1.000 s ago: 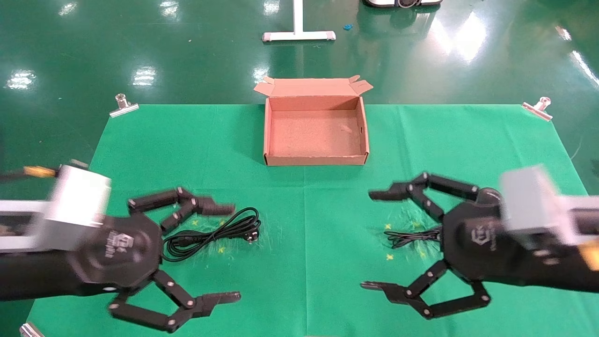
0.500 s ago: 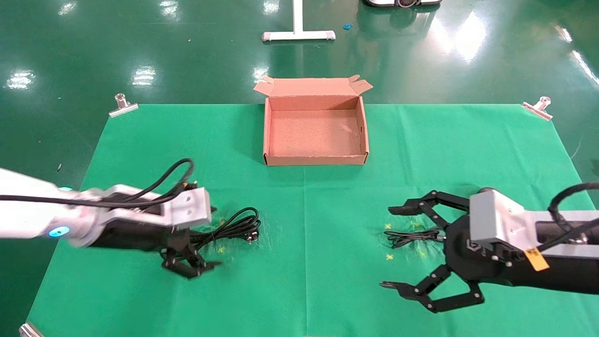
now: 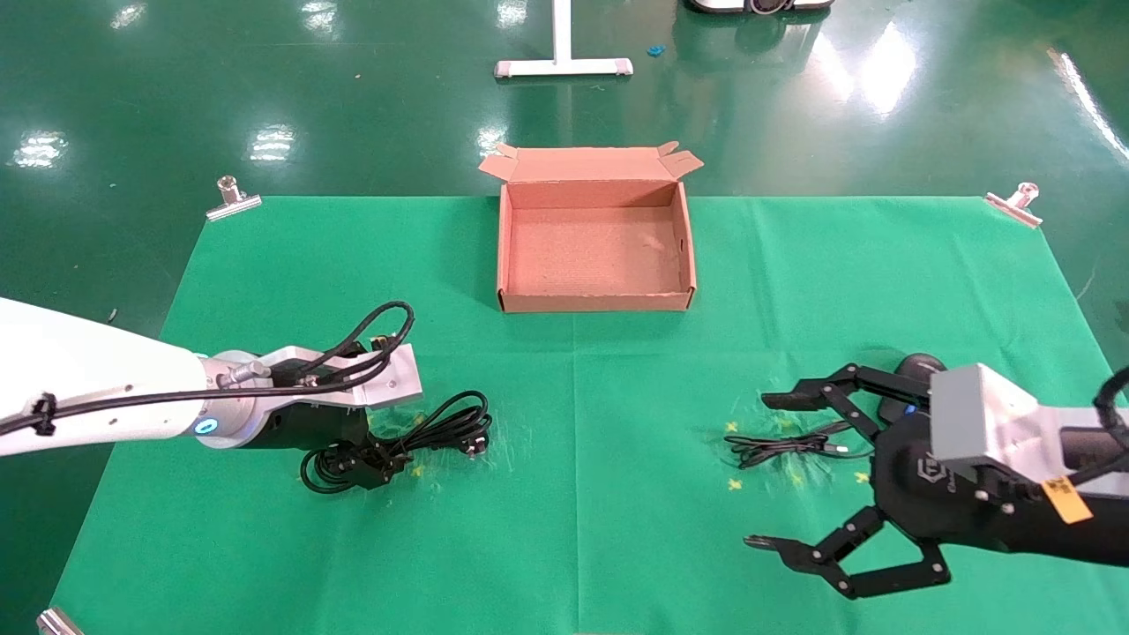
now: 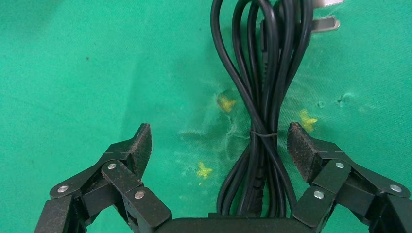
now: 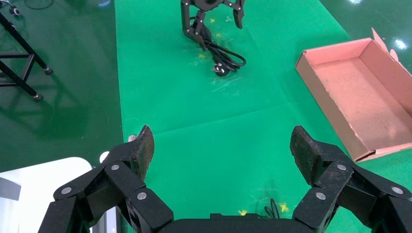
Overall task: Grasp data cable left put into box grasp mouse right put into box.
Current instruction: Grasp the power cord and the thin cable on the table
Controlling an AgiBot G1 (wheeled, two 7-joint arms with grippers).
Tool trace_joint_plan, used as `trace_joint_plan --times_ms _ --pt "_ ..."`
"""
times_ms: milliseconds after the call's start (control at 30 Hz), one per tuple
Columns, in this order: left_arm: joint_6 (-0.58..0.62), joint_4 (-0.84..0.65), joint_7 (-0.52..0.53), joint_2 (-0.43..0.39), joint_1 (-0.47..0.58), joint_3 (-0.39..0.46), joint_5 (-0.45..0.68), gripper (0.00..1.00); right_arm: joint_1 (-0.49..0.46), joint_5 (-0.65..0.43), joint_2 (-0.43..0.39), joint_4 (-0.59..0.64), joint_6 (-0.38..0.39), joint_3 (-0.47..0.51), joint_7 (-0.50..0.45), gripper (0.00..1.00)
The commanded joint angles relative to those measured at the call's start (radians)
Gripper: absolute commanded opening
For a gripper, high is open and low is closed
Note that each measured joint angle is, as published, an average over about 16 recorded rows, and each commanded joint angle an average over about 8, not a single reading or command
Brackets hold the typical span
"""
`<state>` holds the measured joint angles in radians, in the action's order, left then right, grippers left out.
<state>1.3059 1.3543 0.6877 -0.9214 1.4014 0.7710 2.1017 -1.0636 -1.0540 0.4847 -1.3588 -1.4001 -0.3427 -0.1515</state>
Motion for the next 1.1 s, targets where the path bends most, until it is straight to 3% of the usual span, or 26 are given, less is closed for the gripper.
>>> trace_joint_plan --times_ms 33,267,433,600,767,967,1100 --pt "-0.006 0.0 0.012 -0.003 -0.007 0.002 0.01 1.0 0.003 0.003 -0.003 0.0 0.0 0.002 0.002 1.0" --pt "-0.018 0.0 0.021 -0.011 -0.015 0.007 0.031 1.0 -0.009 -0.016 -0.006 -0.001 -0.005 -0.005 -0.002 1.0" --pt "-0.021 0.0 0.021 -0.018 -0.016 0.012 0.042 1.0 -0.026 -0.091 0.0 0.0 -0.01 -0.037 -0.019 1.0" --pt "-0.021 0.0 0.021 -0.019 -0.015 0.013 0.043 1.0 -0.049 -0.221 0.026 0.006 0.01 -0.087 -0.045 1.0" --pt "-0.021 0.0 0.021 -0.019 -0.015 0.013 0.043 1.0 -0.067 -0.394 0.072 0.009 0.086 -0.138 -0.093 1.0" --pt "-0.021 0.0 0.021 -0.019 -0.015 0.013 0.043 1.0 -0.088 -0.615 0.138 0.009 0.191 -0.191 -0.221 1.0" --pt "-0.021 0.0 0.021 -0.019 -0.015 0.013 0.043 1.0 -0.092 -0.693 0.172 0.012 0.226 -0.209 -0.303 1.0"
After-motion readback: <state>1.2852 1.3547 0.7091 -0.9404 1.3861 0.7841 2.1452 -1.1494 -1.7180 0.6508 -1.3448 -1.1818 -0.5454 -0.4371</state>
